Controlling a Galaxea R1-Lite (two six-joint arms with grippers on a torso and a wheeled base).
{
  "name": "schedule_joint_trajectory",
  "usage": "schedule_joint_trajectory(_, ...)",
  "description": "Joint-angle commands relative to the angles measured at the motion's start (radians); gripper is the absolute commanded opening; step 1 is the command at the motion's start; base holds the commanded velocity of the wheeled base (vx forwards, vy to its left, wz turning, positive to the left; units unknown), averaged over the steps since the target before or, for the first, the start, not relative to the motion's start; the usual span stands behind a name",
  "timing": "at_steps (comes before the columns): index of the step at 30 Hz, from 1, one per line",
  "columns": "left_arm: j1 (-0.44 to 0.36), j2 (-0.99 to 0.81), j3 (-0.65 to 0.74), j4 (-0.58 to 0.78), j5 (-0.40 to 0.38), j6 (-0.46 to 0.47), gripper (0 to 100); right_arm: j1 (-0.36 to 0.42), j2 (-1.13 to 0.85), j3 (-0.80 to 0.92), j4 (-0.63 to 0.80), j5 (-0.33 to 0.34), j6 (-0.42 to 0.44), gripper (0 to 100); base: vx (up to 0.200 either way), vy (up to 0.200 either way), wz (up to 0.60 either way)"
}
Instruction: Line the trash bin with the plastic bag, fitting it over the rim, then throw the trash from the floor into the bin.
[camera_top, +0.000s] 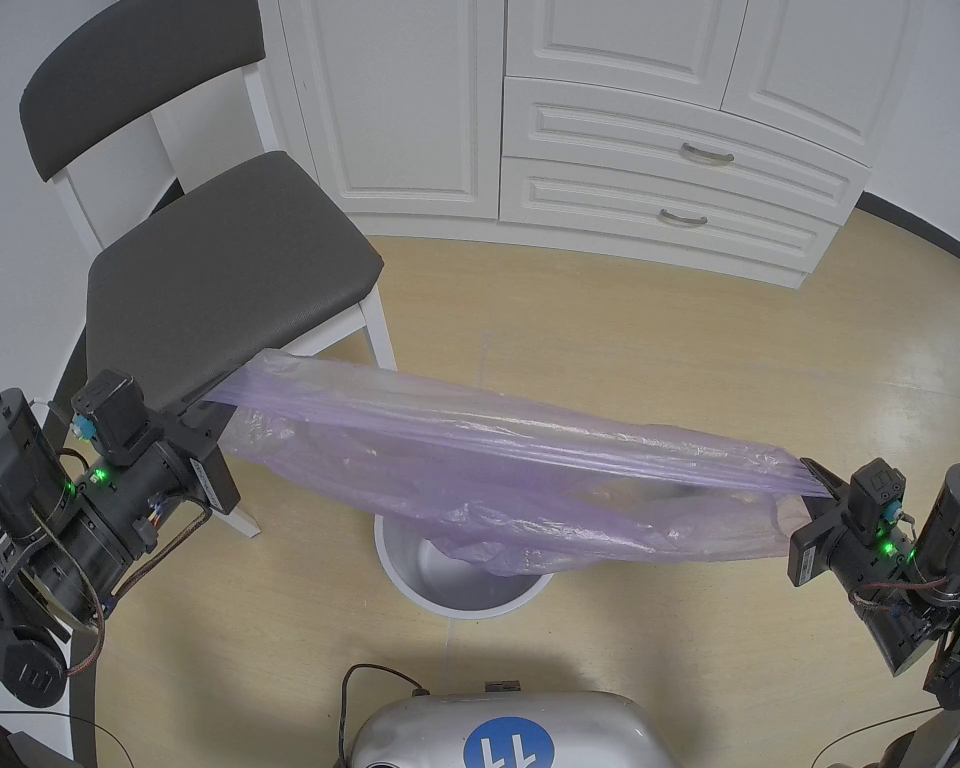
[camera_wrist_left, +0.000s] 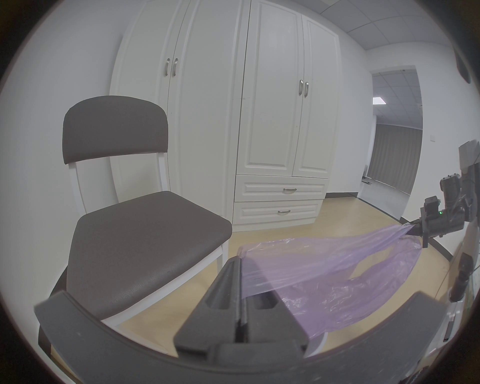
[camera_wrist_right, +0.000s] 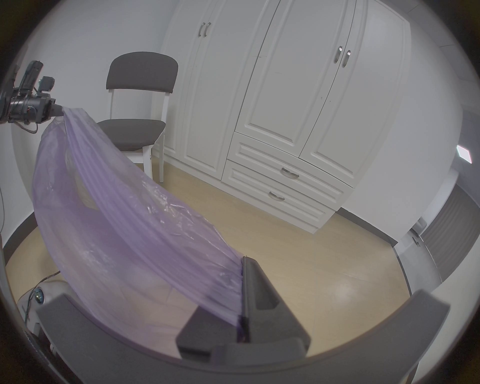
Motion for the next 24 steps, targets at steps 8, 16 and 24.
schedule_joint_trajectory(8, 0.022, 0.000, 0.002, 0.001, -0.001, 0.008, 0, -0.001, -0.004, 0.022, 0.000, -0.002, -0.009, 0, 0.000, 0.000, 0.00)
schedule_joint_trajectory(16, 0.030, 0.002, 0.014, 0.002, 0.000, 0.042, 0, -0.004, -0.024, 0.039, 0.000, -0.002, -0.029, 0, 0.000, 0.000, 0.00)
schedule_joint_trajectory(24, 0.045, 0.000, 0.020, 0.004, -0.001, 0.052, 0, -0.005, -0.033, 0.054, 0.000, -0.002, -0.043, 0, 0.000, 0.000, 0.00)
